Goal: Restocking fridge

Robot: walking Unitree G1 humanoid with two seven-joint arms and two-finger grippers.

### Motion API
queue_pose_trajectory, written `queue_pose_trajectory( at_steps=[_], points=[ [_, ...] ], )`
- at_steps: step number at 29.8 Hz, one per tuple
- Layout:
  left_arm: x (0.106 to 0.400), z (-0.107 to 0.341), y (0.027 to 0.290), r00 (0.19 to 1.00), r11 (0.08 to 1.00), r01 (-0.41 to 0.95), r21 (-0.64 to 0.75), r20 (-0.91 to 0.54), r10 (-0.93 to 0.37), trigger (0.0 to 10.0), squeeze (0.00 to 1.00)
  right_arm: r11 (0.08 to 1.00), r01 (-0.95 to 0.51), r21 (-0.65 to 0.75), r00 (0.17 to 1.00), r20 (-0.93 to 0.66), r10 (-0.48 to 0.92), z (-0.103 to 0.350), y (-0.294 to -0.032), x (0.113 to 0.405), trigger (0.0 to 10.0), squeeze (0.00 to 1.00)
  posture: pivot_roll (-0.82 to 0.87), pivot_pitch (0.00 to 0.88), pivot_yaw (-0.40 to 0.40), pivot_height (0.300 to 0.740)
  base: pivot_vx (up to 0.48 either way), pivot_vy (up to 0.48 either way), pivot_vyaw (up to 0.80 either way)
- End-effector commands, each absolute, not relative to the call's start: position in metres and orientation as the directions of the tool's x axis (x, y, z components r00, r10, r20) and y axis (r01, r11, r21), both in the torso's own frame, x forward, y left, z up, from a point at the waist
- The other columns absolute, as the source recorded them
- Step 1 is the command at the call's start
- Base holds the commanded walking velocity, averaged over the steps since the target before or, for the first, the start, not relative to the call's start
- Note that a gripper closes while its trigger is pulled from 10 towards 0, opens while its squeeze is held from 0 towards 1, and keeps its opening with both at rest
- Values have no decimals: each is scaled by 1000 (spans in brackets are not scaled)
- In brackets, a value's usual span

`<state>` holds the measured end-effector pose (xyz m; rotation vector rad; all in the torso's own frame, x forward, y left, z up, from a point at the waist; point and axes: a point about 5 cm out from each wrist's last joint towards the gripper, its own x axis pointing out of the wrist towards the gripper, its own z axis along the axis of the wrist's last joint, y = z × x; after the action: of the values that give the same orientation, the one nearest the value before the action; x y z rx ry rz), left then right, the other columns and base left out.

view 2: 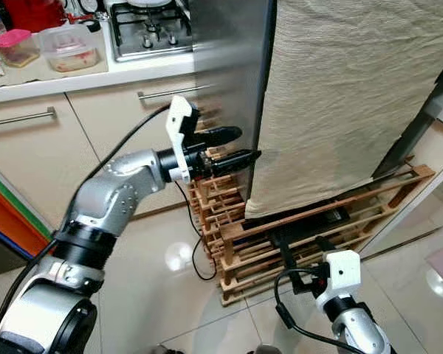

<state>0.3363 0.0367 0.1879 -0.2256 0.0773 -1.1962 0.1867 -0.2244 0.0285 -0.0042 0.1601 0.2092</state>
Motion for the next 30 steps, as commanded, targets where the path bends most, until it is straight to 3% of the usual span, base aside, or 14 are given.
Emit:
queue_pose_trajectory(
  at_steps=[1,16,30],
  points=[
    [339,191,33,360,345,920,-187,50,-932,10000,0,977,-211,18,968,-136,212,32,-225,185,10000,0,-144,12,70,740,0,0,0],
    [348,189,13,338,324,928,-182,53,-940,10000,0,976,-215,26,967,-136,216,31,-225,185,10000,0,-158,17,73,740,0,0,0],
    [361,192,7,387,380,916,-127,37,-921,10000,0,975,-219,25,965,-142,220,32,-228,183,10000,0,-173,35,75,740,0,0,0]
  ],
)
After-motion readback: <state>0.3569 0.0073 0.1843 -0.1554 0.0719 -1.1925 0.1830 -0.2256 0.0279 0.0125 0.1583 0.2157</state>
